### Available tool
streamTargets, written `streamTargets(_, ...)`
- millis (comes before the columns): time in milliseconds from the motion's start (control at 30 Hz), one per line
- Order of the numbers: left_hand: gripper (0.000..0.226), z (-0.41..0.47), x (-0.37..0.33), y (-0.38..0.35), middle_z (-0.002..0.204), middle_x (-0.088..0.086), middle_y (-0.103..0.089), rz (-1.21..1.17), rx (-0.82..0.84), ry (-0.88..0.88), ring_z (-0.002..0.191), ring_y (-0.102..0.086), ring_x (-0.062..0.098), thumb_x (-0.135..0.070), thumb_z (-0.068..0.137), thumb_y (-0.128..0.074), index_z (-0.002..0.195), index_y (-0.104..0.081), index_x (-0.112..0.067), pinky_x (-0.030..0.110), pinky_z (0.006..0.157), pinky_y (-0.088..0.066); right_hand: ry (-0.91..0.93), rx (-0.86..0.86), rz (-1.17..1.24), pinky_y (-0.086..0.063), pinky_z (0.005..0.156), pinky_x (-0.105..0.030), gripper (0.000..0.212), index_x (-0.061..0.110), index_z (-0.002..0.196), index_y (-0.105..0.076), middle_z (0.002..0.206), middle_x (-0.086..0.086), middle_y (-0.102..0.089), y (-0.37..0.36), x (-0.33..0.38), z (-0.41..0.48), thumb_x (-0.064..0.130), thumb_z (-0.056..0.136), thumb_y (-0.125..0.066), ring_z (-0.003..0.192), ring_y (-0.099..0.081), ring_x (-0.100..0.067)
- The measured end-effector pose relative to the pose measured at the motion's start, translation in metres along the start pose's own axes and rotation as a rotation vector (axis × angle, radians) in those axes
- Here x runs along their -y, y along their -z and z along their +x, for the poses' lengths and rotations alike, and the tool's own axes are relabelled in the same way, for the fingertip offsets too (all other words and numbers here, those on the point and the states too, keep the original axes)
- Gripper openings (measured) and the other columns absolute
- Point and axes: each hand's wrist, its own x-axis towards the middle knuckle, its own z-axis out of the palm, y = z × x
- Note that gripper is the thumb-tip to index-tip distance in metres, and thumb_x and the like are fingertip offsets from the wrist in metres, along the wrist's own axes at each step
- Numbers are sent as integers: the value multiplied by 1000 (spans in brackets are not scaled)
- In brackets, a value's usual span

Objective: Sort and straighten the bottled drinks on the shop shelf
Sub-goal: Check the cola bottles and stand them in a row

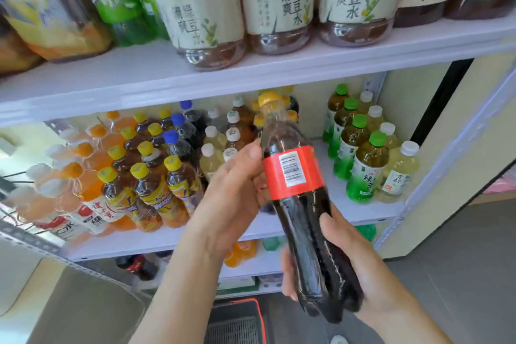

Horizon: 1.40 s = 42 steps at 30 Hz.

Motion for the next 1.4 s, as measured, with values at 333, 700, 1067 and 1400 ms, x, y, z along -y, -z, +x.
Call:
streamTargets(333, 80, -53, 11, 39, 81, 11, -67, -12, -113, -43, 62, -64, 18, -52, 59, -78, 114, -59, 3, 22, 50, -51, -82, -25, 207, -59, 64, -38, 58, 17, 105, -76, 101, -18, -73, -71, -57, 2, 62, 69, -71, 86, -72, -26)
streamTargets(700, 66, -47, 13, 37, 104, 11, -68, -43, -137, -16, 97, -64, 29, -55, 74, -70, 122, -60, -11, 54, 96, -48, 109, -132, -24, -56, 66, -42, 55, 19, 111, -65, 88, -24, -66, -73, -52, -7, 47, 66, -78, 79, -69, -35)
streamTargets(1067, 59, 1, 24, -18, 100, 17, -71, -91, -38, -28, 86, -66, 25, -26, 76, -73, 127, -56, -1, 32, 70, -56, -45, -207, 40, -58, 67, -45, 48, 14, 98, -76, 97, -26, -69, -5, -8, -11, 49, 65, -72, 79, -68, -31)
streamTargets(1400, 68, 54, 50, -71, 98, -2, -76, 103, -124, -90, 92, -73, 15, -36, 74, -78, 132, -46, -24, 26, 77, -57, 211, -343, -411, -58, 73, -41, 29, 46, 102, -60, 83, -7, -71, 53, 27, 2, 54, 74, -64, 82, -70, -30)
